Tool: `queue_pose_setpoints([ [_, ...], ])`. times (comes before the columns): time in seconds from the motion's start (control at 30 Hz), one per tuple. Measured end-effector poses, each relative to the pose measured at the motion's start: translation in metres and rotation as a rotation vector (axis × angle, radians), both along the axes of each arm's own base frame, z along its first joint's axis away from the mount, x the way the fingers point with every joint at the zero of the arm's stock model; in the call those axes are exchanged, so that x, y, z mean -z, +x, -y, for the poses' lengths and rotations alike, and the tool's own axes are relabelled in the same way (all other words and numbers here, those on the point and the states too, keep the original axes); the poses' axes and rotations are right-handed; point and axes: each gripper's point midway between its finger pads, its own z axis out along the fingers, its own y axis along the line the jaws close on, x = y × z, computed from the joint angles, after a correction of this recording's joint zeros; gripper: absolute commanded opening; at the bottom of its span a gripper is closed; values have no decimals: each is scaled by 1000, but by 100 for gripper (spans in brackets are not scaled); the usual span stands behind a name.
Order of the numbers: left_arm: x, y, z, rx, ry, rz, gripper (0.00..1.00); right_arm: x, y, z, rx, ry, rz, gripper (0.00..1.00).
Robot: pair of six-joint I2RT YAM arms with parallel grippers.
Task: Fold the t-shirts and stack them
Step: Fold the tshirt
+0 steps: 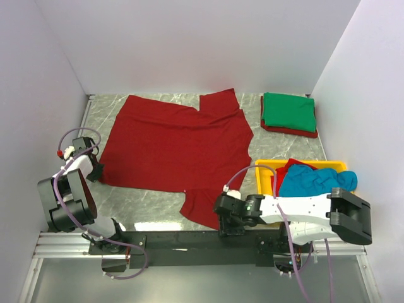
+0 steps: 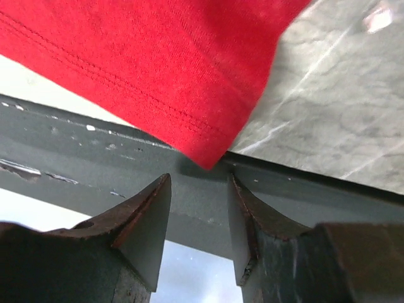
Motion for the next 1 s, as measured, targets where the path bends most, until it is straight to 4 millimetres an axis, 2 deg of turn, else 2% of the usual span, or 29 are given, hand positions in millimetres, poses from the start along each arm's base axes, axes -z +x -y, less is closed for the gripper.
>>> queue_pose_setpoints([
  [0.33, 0, 0, 0, 0, 0, 0, 1, 4, -1, -4, -27, -12, -16, 35],
  [1.0, 0, 0, 0, 0, 0, -1, 1, 3, 3, -2, 24, 28, -69, 36],
])
